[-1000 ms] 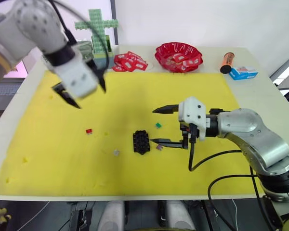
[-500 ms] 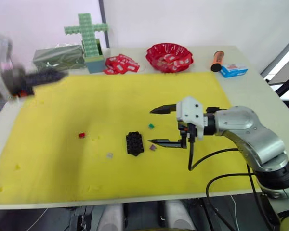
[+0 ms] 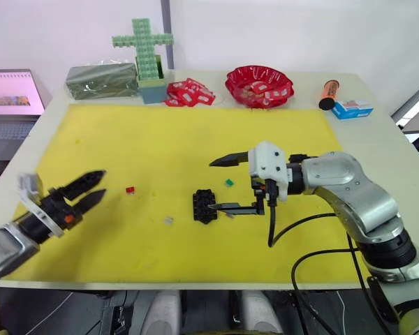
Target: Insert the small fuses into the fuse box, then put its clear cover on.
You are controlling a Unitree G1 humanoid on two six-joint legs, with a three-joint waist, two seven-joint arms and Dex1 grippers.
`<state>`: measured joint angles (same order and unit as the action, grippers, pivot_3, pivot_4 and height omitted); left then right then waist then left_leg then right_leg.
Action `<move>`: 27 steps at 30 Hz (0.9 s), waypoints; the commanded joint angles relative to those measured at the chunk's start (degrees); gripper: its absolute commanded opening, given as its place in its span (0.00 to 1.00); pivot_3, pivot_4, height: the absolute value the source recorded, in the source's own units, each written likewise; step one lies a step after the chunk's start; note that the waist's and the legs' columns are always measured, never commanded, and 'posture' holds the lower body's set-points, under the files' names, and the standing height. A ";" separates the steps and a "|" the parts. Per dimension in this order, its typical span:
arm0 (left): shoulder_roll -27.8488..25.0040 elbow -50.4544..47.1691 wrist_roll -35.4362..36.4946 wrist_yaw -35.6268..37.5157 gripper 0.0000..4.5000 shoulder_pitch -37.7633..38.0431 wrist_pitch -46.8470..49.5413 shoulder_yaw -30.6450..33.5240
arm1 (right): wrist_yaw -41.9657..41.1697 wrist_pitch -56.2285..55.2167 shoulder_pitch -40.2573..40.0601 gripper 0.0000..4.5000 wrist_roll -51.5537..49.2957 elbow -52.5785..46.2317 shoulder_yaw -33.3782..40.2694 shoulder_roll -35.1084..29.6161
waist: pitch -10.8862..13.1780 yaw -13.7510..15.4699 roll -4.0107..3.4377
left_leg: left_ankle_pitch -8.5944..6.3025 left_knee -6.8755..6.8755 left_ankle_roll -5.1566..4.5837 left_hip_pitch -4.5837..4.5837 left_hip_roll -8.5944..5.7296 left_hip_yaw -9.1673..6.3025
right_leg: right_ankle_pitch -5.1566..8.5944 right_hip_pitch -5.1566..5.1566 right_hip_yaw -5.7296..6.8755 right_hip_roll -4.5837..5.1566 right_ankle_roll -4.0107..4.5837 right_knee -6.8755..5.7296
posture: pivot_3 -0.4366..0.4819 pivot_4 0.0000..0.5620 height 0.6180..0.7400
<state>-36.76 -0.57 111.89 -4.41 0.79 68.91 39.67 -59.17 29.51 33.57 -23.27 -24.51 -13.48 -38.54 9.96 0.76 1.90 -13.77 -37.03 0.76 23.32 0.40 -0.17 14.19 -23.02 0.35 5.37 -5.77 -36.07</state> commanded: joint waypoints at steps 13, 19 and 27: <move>-1.14 15.86 1.11 -2.50 0.99 -9.77 9.37 1.87 | -0.35 -0.41 1.94 1.00 0.90 -1.26 0.47 -0.08 | -0.02 -0.20 0.01 | 0.01 0.01 0.00 -0.03 -0.02 0.01 | 0.08 0.02 0.00 -0.19 0.12 0.00 | 0.48 0.27 1.00; -4.28 21.13 1.11 -2.36 0.99 -12.64 12.63 -1.38 | 0.70 0.34 1.34 1.00 0.85 -2.59 0.75 -0.17 | -0.02 -0.01 0.01 | 0.01 0.03 0.00 -0.03 0.05 -0.04 | 0.08 0.01 -0.01 -0.26 0.13 0.00 | 0.48 0.27 1.00; -6.13 22.86 1.11 -1.74 0.99 -13.38 12.91 -5.63 | 1.78 1.93 0.71 1.00 0.32 -4.27 1.44 -0.63 | -0.02 -0.20 0.01 | 0.00 0.07 0.01 -0.02 0.11 -0.01 | 0.09 -0.05 -0.04 -0.20 0.15 0.01 | 0.48 0.27 1.00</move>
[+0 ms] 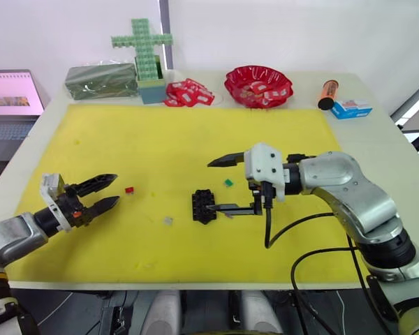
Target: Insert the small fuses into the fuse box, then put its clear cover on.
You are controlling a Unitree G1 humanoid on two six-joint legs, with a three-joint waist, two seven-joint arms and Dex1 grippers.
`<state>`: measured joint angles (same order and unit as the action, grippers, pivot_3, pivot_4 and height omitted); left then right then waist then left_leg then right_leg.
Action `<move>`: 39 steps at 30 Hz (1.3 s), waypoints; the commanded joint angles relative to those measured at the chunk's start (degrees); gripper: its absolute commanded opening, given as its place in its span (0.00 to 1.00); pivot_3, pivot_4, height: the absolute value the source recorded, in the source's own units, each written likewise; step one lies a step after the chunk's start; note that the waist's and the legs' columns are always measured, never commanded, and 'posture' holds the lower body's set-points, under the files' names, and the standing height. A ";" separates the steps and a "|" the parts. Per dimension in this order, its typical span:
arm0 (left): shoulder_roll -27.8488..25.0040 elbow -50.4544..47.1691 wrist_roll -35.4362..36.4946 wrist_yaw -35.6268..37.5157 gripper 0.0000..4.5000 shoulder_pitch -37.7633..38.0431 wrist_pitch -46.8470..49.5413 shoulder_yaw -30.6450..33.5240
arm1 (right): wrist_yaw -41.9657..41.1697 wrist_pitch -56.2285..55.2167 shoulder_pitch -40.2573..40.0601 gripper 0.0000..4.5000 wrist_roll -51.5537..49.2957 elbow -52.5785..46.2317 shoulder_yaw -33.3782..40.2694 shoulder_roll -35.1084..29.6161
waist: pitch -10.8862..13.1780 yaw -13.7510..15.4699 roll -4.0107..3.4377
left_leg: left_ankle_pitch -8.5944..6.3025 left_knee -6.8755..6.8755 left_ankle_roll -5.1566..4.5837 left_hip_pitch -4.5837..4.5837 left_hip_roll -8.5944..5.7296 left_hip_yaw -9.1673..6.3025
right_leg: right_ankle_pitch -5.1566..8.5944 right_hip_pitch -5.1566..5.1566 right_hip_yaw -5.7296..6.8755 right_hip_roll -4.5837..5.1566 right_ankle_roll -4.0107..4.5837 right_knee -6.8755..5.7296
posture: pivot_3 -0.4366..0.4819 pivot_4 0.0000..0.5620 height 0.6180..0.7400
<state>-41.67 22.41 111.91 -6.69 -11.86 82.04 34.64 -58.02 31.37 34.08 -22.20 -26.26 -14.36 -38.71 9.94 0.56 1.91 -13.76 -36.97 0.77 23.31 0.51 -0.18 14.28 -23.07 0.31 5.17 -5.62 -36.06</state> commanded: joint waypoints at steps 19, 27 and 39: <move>-3.13 3.78 -2.44 6.49 0.99 -0.11 -3.16 -5.84 | 1.06 2.87 0.16 1.00 -1.68 -4.14 3.69 -1.56 | 0.00 -0.18 -0.06 | -0.07 0.17 0.12 0.03 -0.03 0.04 | 0.02 -0.27 -0.04 0.46 0.14 0.18 | 0.48 0.27 1.00; -3.77 10.54 -13.89 15.43 0.99 -6.18 -2.16 -8.38 | 1.34 3.63 0.18 1.00 -2.12 -4.67 3.75 -1.84 | -0.17 0.18 -0.37 | 0.06 0.64 0.32 0.01 -0.05 0.05 | -0.15 -0.31 0.00 0.44 0.40 0.73 | 0.48 0.27 1.00; 3.93 3.91 -14.59 10.56 0.99 -9.58 -0.33 -8.83 | 1.80 4.66 0.02 1.00 -2.55 -5.62 4.10 -2.45 | -0.31 0.27 -0.60 | 0.19 0.74 0.47 0.08 -0.16 0.04 | -0.17 -0.17 0.08 0.66 0.40 0.85 | 0.48 0.27 1.00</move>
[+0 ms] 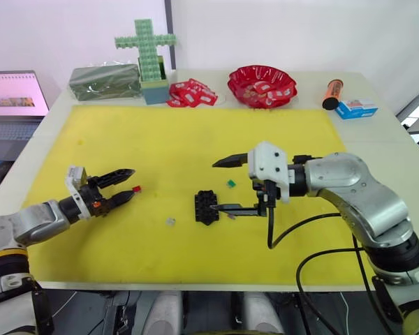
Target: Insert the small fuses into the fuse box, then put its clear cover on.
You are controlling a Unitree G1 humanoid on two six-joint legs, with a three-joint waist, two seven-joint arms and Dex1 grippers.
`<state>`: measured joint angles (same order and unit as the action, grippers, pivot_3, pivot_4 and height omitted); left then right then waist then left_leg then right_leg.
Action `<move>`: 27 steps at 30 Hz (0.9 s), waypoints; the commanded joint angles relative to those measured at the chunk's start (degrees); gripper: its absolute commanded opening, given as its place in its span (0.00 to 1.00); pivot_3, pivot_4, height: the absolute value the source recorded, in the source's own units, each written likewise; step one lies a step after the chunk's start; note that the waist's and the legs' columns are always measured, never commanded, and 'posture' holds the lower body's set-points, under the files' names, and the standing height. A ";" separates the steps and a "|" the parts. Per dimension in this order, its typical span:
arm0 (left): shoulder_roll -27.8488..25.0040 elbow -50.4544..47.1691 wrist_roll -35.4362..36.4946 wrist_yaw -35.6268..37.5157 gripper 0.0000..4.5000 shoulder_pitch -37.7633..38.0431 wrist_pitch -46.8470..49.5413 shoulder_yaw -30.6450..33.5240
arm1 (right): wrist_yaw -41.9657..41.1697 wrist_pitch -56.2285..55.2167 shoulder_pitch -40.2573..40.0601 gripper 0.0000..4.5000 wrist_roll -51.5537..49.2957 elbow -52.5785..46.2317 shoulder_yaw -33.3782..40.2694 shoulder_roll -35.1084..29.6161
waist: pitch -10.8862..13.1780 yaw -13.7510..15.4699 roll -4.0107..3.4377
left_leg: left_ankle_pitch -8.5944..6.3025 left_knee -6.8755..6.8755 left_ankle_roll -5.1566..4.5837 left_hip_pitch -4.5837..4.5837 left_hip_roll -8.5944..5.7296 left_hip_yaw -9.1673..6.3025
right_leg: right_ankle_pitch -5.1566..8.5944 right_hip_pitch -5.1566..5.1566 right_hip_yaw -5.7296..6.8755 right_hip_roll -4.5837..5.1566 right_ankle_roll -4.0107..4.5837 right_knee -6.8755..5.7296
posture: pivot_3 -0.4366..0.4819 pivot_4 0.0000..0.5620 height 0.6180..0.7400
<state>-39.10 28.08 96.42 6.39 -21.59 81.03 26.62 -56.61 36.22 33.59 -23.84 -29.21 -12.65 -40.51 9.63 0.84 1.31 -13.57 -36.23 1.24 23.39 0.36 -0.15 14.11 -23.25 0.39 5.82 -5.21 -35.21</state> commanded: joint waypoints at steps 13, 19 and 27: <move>7.77 -12.31 7.57 -16.29 0.99 7.26 -7.57 -0.59 | 0.82 0.14 0.49 1.00 -0.97 -2.95 2.57 -1.14 | -0.05 -0.06 -0.09 | 0.00 0.03 0.00 0.02 -0.01 0.00 | 0.00 0.07 -0.01 0.04 0.00 0.05 | 0.48 0.27 1.00; 10.97 -19.13 14.10 -23.70 0.99 12.54 -14.76 -1.88 | 0.80 0.06 0.53 1.00 -0.89 -2.82 2.56 -1.31 | -0.08 -0.11 -0.13 | -0.01 0.04 -0.01 0.01 -0.05 0.01 | 0.00 0.14 -0.02 0.08 0.00 0.09 | 0.48 0.27 1.00; 11.77 -19.36 12.70 -27.67 0.63 15.40 -20.30 -3.55 | 0.69 -0.20 0.80 1.00 -0.76 -2.57 2.32 -1.27 | -0.17 -0.12 -0.28 | 0.00 0.06 -0.03 0.00 -0.06 0.04 | 0.00 0.15 -0.01 0.01 0.00 0.14 | 0.48 0.27 1.00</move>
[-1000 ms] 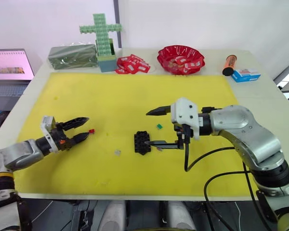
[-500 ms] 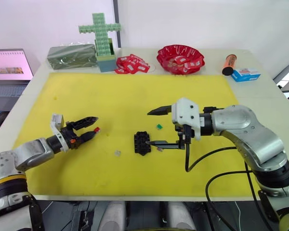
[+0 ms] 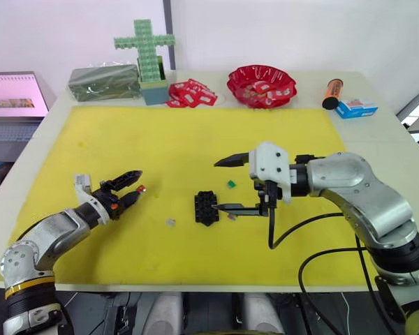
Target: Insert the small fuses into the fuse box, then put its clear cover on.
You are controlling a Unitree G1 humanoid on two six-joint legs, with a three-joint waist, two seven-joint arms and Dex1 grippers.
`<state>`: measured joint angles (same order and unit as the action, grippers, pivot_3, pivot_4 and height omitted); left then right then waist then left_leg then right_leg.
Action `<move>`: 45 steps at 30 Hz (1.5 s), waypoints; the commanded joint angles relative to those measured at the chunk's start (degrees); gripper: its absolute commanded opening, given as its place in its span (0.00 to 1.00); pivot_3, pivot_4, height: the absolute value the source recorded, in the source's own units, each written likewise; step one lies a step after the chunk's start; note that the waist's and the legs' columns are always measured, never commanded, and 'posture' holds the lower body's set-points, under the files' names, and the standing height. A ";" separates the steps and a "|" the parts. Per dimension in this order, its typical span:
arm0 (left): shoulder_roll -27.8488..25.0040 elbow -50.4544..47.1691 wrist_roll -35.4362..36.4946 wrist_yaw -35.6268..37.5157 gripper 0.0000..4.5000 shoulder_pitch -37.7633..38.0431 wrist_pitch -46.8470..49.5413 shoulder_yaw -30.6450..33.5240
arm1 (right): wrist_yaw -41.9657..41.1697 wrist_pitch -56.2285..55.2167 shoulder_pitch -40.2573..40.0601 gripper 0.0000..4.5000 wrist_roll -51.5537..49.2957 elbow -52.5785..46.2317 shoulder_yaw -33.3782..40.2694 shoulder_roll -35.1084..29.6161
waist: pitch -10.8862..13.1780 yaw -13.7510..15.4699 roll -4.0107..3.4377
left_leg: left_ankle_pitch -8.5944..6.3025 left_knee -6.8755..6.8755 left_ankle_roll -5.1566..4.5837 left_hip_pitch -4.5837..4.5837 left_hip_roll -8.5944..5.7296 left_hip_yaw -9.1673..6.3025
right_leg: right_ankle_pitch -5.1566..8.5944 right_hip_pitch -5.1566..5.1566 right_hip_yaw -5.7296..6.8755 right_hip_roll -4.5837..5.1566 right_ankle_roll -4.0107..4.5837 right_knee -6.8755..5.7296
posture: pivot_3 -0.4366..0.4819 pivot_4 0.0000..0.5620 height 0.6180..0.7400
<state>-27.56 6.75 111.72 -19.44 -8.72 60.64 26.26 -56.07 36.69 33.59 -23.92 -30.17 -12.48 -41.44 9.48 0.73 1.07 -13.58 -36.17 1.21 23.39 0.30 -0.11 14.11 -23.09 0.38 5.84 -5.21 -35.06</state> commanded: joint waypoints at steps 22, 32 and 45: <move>-17.89 -19.59 -5.03 18.92 0.01 -4.85 9.64 -10.74 | 1.39 4.37 2.32 1.00 -6.14 1.93 5.10 2.25 | 0.14 -0.46 0.20 | 0.00 -0.04 -0.03 0.07 0.05 0.04 | 0.02 -0.14 0.12 -0.38 0.01 0.09 | 0.48 0.27 1.00; -31.98 -21.13 -58.48 80.04 0.00 -24.57 -16.08 -34.75 | 1.39 12.64 7.27 0.80 -10.17 6.85 3.10 3.76 | 0.15 -0.51 -0.01 | 0.02 0.55 -0.02 0.12 -0.20 0.56 | 0.02 -0.34 0.01 -0.46 0.02 0.40 | 0.48 0.27 1.00; -20.23 -8.04 -83.19 96.14 0.00 -29.60 -44.08 -37.98 | 3.90 9.59 6.37 0.24 -5.04 4.83 -1.07 4.49 | 0.19 -0.21 0.06 | -0.17 -0.06 -0.37 0.67 0.44 0.59 | -0.11 -0.47 0.04 -1.13 -0.21 0.48 | 0.48 0.27 1.00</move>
<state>-48.04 -1.43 29.74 76.04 -36.64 18.31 -12.70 -52.71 47.56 39.48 -29.83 -22.97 -13.43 -37.16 9.67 0.51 1.13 -13.75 -36.27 0.84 24.05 0.75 0.47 14.01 -23.57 0.42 4.70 -5.43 -34.65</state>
